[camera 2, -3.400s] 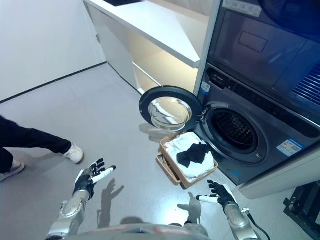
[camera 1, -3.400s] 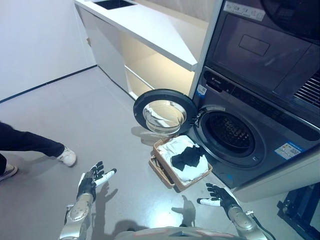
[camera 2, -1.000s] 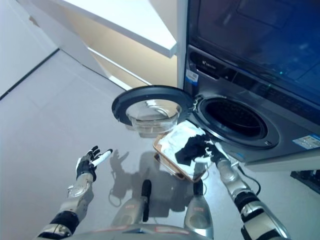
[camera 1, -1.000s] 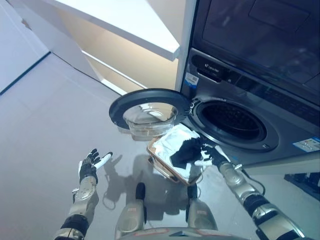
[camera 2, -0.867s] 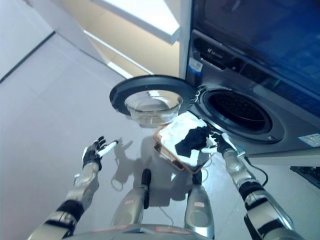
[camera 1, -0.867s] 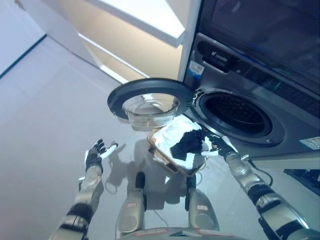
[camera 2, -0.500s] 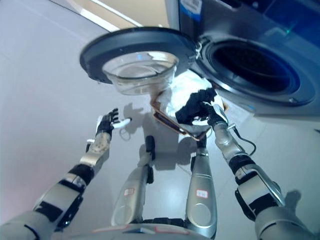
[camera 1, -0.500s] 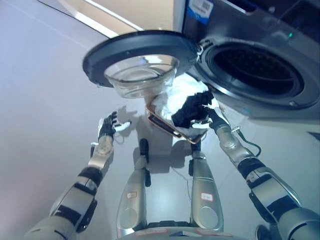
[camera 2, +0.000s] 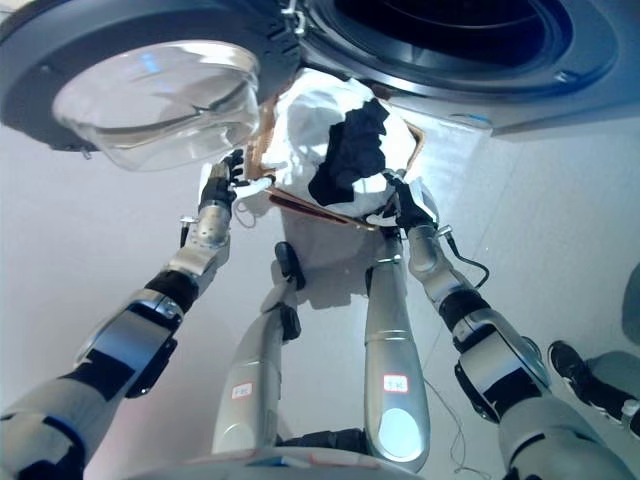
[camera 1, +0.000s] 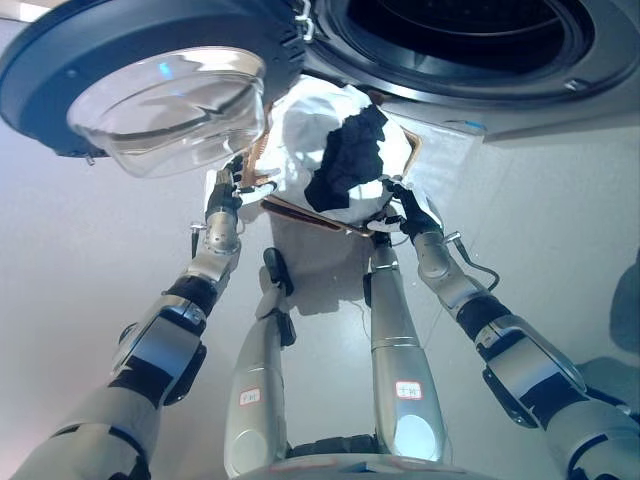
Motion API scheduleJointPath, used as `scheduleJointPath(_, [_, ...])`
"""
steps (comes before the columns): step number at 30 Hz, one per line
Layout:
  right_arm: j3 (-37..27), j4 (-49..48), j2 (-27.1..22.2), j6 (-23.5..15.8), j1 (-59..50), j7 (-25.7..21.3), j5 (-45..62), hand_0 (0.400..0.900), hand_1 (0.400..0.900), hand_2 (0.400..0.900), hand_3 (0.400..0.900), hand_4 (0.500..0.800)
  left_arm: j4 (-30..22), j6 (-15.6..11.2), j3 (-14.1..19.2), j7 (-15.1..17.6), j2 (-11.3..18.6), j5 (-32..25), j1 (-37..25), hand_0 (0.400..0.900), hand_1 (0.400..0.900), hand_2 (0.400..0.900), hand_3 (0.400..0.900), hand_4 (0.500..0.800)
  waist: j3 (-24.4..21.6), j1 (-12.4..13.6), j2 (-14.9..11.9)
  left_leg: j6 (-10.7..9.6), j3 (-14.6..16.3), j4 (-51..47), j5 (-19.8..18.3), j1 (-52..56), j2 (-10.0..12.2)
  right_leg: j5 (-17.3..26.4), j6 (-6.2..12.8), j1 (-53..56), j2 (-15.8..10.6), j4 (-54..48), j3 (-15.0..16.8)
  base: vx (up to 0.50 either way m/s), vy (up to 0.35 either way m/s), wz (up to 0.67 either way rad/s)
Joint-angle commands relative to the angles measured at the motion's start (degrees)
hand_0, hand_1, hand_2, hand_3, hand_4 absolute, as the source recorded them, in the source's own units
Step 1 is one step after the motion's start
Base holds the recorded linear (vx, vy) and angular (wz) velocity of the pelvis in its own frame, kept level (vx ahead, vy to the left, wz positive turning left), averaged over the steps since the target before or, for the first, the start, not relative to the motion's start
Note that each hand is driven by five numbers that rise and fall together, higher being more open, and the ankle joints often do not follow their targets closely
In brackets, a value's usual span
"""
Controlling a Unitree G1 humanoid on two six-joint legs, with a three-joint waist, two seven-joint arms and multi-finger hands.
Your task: Put the clothes in the basket into the washing machine.
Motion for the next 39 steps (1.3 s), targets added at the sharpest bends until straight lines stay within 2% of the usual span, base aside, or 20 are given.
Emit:
scheduleJointPath(1, [0.43, -2.50, -0.24, -4.01, 0.30, -2.52, 2.56, 0.900, 0.900, 0.900, 0.900, 0.800, 1.24, -2.62, 1.18, 2.41, 0.18, 3.93, -3.08, 0.900, 0.900, 0.900, 0.900, 0.800, -0.27, -0.80, 2.62, -1.43, -4.32, 13.52, -10.62, 0.61, 4.14, 9.43, 2.76, -6.81, 0.68, -2.28, 0.65, 0.04, 0.006, -0.18])
scheduleJointPath(9, [0.95, 0.51, 0.87, -4.29, -1.91, -2.69, 4.13, 0.900, 0.900, 0.900, 0.900, 0.800, 2.50, -2.17, -0.59, 1.59, -1.70, 4.79, -5.90, 0.900, 0.900, 0.900, 0.900, 0.800, -0.27, -1.64, 4.00, -1.66, -2.34, 13.04, -10.78, -1.75, 4.29, 9.60, 2.82, -11.27, 1.89, -1.19, 2.11, 0.03, -0.007, -0.15])
scheduleJointPath(10, [1.00, 1.76, 1.21, -4.21, -2.58, -2.76, 4.52, 0.900, 0.900, 0.900, 0.900, 0.800, 2.88, -1.99, -0.81, 1.54, -2.96, 4.49, -6.25, 0.900, 0.900, 0.900, 0.900, 0.800, -0.27, -1.76, 4.42, -1.63, -1.86, 13.12, -10.95, -2.25, 4.32, 9.67, 2.89, -12.42, 2.31, -0.75, 2.48, 0.02, -0.007, -0.13])
scheduleJointPath(15, [1.34, 2.23, 1.50, -4.25, -3.52, -2.74, 4.80, 0.900, 0.900, 0.900, 0.900, 0.800, 3.11, -1.64, -1.37, 1.68, -4.35, 4.86, -6.76, 0.900, 0.900, 0.900, 0.900, 0.800, -0.27, -2.04, 4.56, -1.56, -0.69, 13.52, -11.44, -2.88, 4.39, 9.87, 2.95, -13.81, 3.08, -0.47, 3.28, 0.02, 0.006, -0.16])
scheduleJointPath(26, [1.81, 8.11, 1.86, -3.40, -5.55, -1.58, 5.20, 0.900, 0.900, 0.900, 0.900, 0.800, 3.76, -0.94, -2.31, 1.86, -11.61, 4.31, -7.10, 0.900, 0.900, 0.900, 0.900, 0.800, -0.27, -2.61, 6.27, -1.63, 0.82, 13.17, -11.48, -1.11, 3.60, 10.33, 2.89, -13.18, 3.00, -0.68, 4.56, 0.01, 0.011, -0.06])
scheduleJointPath(27, [1.83, 8.85, 1.90, -3.23, -5.35, -1.36, 5.10, 0.900, 0.900, 0.900, 0.900, 0.800, 3.93, -0.80, -2.47, 1.82, -12.40, 4.17, -7.17, 0.900, 0.900, 0.900, 0.900, 0.800, -0.27, -2.16, 6.92, -1.59, 0.68, 13.30, -13.30, 0.25, 3.93, 8.11, 3.06, -12.45, 3.34, 0.58, 4.14, 0.09, 0.069, -0.27])
scheduleJointPath(33, [2.72, 8.15, 1.69, -3.10, -6.80, -1.60, 4.65, 0.900, 0.900, 0.900, 0.900, 0.800, 4.20, -0.25, -3.12, 2.39, -13.25, 4.14, -11.06, 0.900, 0.900, 0.900, 0.900, 0.800, -0.27, -2.74, 7.22, -1.47, 2.14, 15.74, -14.65, -1.41, 4.34, 8.11, 3.19, -14.18, 4.31, 1.22, 5.48, 0.02, 0.017, -0.19])
scheduleJointPath(39, [2.73, 7.30, 1.04, -2.79, -6.53, -1.82, 4.08, 0.900, 0.900, 0.900, 0.900, 0.800, 3.22, 0.10, -4.04, 2.82, -15.43, 4.25, -13.56, 0.900, 0.900, 0.900, 0.900, 0.800, -0.27, -3.41, 8.19, -1.49, 3.80, 15.86, -14.92, -2.24, 4.43, 8.19, 3.18, -16.32, 4.93, 1.56, 6.31, 0.02, 0.016, -0.15])
